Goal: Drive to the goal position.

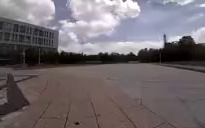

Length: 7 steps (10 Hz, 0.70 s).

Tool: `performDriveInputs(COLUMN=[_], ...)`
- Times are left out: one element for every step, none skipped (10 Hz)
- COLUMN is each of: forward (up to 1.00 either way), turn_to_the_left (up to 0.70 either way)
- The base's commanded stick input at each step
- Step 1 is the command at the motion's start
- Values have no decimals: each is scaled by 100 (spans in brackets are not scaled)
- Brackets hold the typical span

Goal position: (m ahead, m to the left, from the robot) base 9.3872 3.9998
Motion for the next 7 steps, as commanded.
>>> performDriveInputs(forward=[70, 70, 70, 70, 70, 70, 70], turn_to_the_left=[0, 0, -29, -35, -17, -5, 0])
